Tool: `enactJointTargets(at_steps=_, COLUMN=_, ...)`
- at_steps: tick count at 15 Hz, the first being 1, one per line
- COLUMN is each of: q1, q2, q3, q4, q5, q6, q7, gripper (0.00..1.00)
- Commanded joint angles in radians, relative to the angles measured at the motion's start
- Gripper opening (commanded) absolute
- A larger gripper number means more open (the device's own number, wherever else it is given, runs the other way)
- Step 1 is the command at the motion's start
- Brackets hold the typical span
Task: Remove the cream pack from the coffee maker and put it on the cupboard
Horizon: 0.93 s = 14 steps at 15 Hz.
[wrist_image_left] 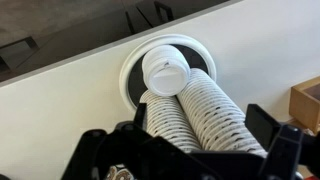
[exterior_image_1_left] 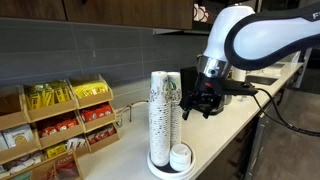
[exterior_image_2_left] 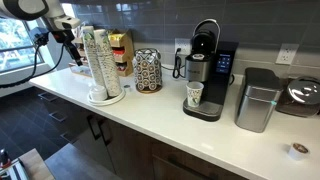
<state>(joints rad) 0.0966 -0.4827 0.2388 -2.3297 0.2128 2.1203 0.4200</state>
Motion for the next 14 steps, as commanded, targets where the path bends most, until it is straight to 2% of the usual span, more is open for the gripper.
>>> enactJointTargets(at_steps=1, q1=0.006, q2=0.001, q3=-0.005, q4=0.001, q5=-0.004, q6=-0.001, q7=0.003, gripper=1.0)
enactJointTargets(at_steps=9, q1=0.006, q2=0.001, q3=-0.005, q4=0.001, q5=-0.004, q6=-0.001, q7=0.003, gripper=1.0)
enactJointTargets(at_steps=11, q1=-0.036, q2=-0.005, q3=-0.027, q4=0.019, q5=-0.078, q6=0.001, q7=-0.026, gripper=1.0)
enactJointTargets(at_steps=14, q1=-0.079, q2=0.01, q3=-0.071, q4=0.09, q5=-0.223, q6=-0.009, q7=-0.138, gripper=1.0)
